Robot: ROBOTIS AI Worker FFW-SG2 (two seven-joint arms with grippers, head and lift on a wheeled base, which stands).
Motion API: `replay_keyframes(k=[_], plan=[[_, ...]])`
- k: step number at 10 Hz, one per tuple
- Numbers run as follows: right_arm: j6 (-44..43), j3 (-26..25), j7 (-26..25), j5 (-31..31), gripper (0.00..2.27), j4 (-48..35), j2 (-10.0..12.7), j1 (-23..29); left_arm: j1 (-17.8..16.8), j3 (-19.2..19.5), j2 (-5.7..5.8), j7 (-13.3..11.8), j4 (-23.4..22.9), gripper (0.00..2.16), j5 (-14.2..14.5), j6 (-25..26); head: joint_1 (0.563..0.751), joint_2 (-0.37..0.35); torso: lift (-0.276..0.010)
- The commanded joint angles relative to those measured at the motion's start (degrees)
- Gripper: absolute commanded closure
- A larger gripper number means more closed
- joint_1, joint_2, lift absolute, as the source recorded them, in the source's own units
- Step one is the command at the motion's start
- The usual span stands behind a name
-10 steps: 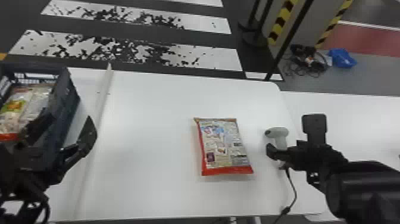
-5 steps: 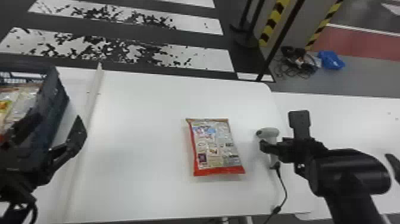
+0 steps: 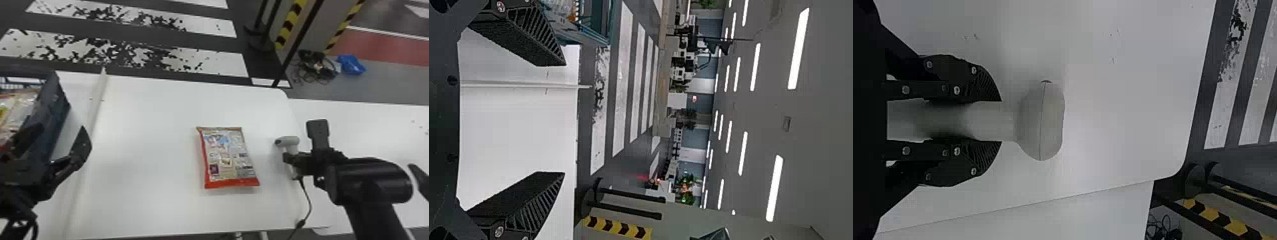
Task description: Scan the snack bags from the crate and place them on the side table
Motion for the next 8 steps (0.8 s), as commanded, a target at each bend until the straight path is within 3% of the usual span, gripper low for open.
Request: replay_keyframes(k=[1,4,8], plan=[[0.3,-0.9,-0.2,-0.5,2.25,-3.0,-0.1,1.1,0.1,-0.5,-0.01,0.1,0.0,0.1,-0.2,0.2,0.695,-0.234,-0.081],[7.2,-1.6,-0.3,-1.1,2.25,-14.5,0.0,6.3,0.4,-0.6,-0.01,0.2,-0.8,0.1,-0.3,0.4,0.695,-0.244,-0.081],[13.0,2.7,-0.4,-1.0,2.25,-27.0,1.3,12.2,0.3,-0.7,0.17,0.4,-1.4,0.1,-0.3,1.2,0.695,-0.192,-0.081]])
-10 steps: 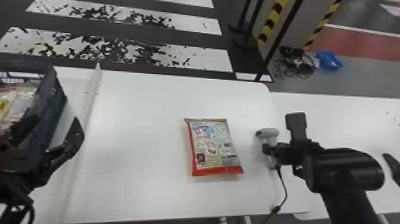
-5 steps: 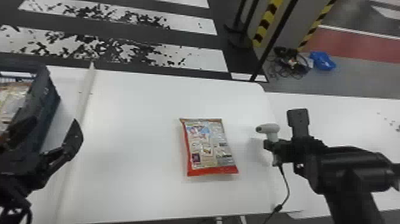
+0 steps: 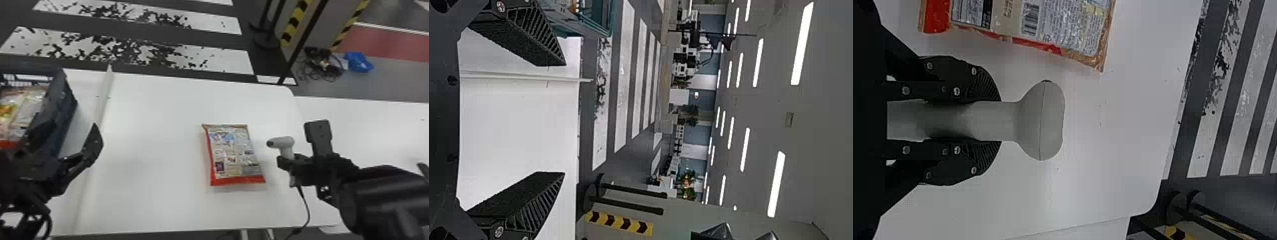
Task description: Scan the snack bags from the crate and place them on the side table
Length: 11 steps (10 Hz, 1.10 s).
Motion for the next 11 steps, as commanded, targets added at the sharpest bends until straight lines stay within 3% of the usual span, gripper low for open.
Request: replay_keyframes(k=[1,6,11], plan=[[2.6,1.5,0.1,0.0,2.25,-3.0,0.7,0.9,-0.1,0.0,0.22,0.0,-0.1,0.1,0.2,0.1,0.695,-0.168,-0.081],[3.1,5.6,0.1,0.1,2.25,-3.8,2.2,1.0,-0.3,0.1,0.39,0.0,0.1,0.1,0.2,0.5,0.695,-0.09,-0.081],[3.3,6.4,0.0,0.1,2.25,-2.7,2.5,0.5,-0.4,0.1,0.04,-0.1,0.4,0.1,0.2,0.5,0.695,-0.063,-0.081]])
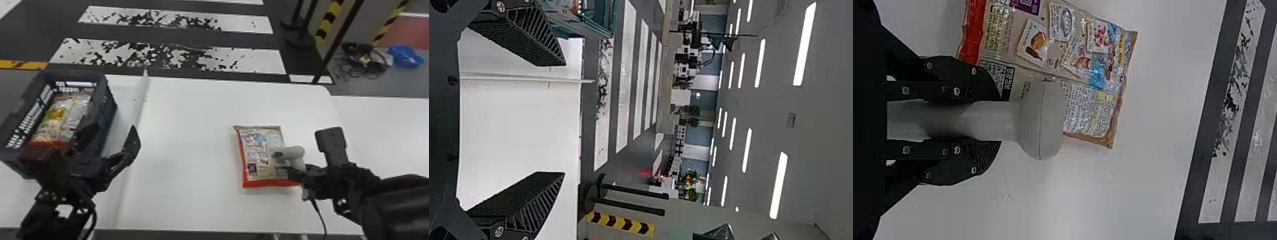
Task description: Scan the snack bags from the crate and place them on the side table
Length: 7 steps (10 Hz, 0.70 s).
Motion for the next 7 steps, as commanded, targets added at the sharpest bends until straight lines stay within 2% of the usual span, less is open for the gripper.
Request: replay_keyframes(k=[1,4,7], plan=[[0.0,-0.2,0.0,-0.1,2.25,-0.1,0.0,0.0,-0.1,0.0,-0.01,0.0,0.1,0.1,0.0,0.0,0.695,-0.064,-0.081],[-1.1,-3.6,-0.6,-0.1,2.25,0.5,0.1,-0.6,-0.1,-0.1,-0.01,0.0,0.1,0.1,0.0,0.0,0.695,-0.071,-0.081],[-4.2,-8.5,-0.6,-1.2,2.25,7.0,-0.7,-3.6,0.0,-0.3,-0.1,-0.1,0.0,0.1,0.0,-0.2,0.695,-0.131,-0.081]])
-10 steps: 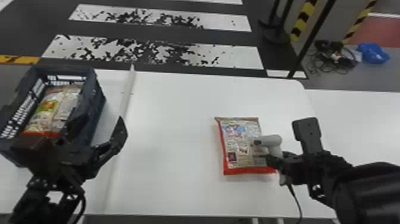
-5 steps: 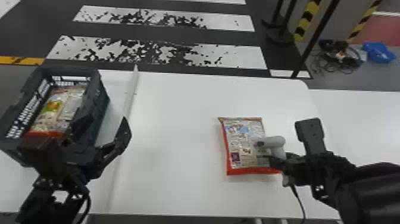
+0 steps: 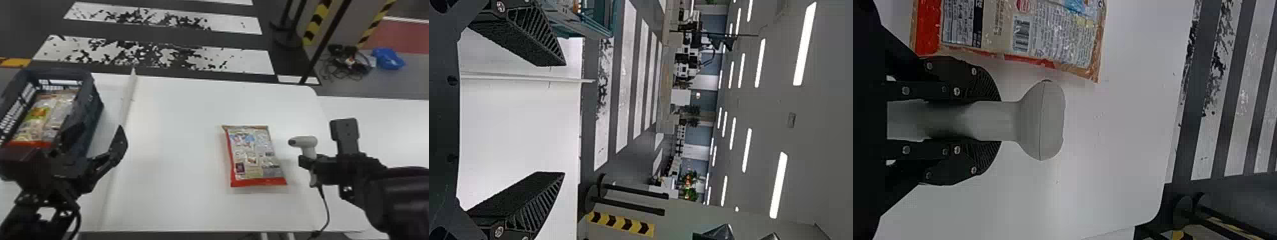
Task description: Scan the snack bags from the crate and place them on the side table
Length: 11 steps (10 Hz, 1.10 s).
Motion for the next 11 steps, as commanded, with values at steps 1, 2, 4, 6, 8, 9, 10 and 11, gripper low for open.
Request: replay_keyframes(k=[1,2,4,6,8,9,10,11], plan=[[-2.1,-1.5,0.0,-0.1,2.25,4.4,-0.8,-1.8,0.0,-0.1,0.0,0.0,-0.1,0.1,0.0,0.0,0.695,-0.159,-0.081],[-3.7,-1.7,-0.3,-0.1,2.25,7.7,-1.6,-3.0,0.2,-0.1,0.0,0.0,-0.2,0.1,0.0,0.0,0.695,-0.17,-0.081],[-7.4,-1.8,-0.4,0.0,2.25,12.1,-2.3,-4.2,0.4,0.0,0.0,0.0,-0.3,0.1,0.0,0.0,0.695,-0.212,-0.081],[-9.7,-1.7,-0.4,0.0,2.25,15.5,-2.5,-5.3,0.5,0.0,-0.09,0.0,-0.4,0.1,0.0,-0.2,0.695,-0.227,-0.081],[-10.6,-1.4,-0.4,0.0,2.25,17.8,-2.9,-6.0,0.5,-0.1,-0.09,0.0,-0.4,0.1,0.0,-0.2,0.695,-0.235,-0.081],[-10.8,-1.4,-0.4,0.0,2.25,18.5,-2.9,-6.1,0.5,-0.1,-0.09,0.0,-0.4,0.1,0.0,-0.2,0.695,-0.239,-0.081],[-10.8,-1.2,-0.4,0.1,2.25,18.9,-2.9,-6.2,0.6,-0.1,-0.09,0.0,-0.4,0.1,0.0,-0.2,0.695,-0.242,-0.081],[-10.8,-0.9,-0.4,0.1,2.18,19.1,-2.9,-6.2,0.6,-0.1,-0.09,0.0,-0.4,0.1,0.0,-0.2,0.695,-0.243,-0.081]])
